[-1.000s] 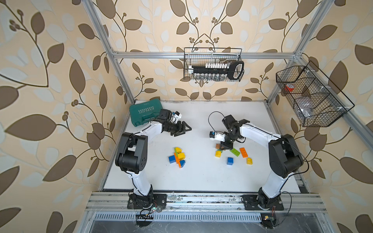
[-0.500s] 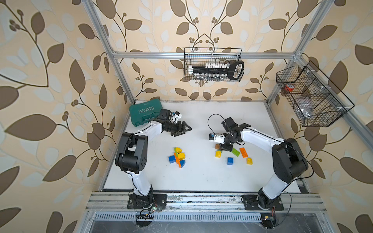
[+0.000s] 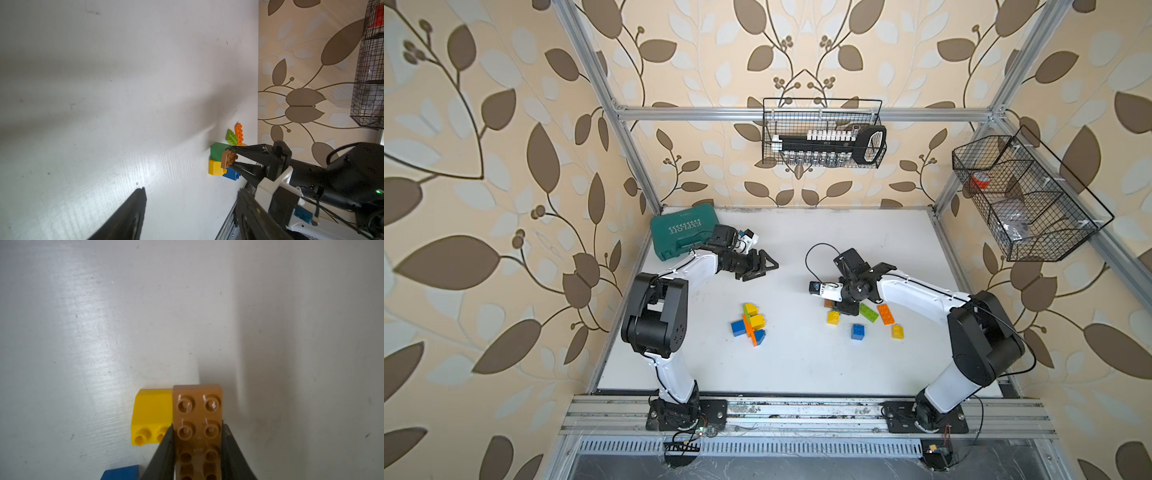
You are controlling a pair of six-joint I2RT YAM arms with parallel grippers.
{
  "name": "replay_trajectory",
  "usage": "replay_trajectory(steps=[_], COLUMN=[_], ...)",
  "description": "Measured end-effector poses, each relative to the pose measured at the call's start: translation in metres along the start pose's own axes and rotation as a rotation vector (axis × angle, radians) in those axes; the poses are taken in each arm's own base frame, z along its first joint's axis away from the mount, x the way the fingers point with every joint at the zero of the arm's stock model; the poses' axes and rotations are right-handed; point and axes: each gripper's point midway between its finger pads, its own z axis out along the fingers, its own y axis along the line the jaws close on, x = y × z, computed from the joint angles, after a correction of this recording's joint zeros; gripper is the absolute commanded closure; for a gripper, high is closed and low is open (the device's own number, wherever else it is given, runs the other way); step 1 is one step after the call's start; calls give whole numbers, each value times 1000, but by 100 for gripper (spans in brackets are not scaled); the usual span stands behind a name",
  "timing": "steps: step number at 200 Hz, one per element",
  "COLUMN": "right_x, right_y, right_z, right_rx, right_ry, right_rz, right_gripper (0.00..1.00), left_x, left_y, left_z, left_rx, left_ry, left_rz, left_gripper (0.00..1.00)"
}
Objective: Assemble a fork with lego
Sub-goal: Assemble the lego brick with the lego brick.
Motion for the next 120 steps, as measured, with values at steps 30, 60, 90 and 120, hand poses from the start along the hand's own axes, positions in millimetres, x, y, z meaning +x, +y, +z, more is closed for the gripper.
replay_trajectory(steps=[30,60,90,120], right_x=[6,16,18,16], right_y=[1,4,5,3], right_z=[-3,-7,-7,-6], right_rx=[-11,-17,-21,-19], right_ry=[-1,14,20,26], right_rz=[28,48,51,46], right_gripper=[73,73,73,73], left_x=[0,0,0,0], left_y=[0,0,-1,0], left_z=[0,0,0,0], left_rx=[0,2,3,3], left_ry=[1,1,1,1], left_rz=[0,0,0,0], left_gripper=[29,29,29,29])
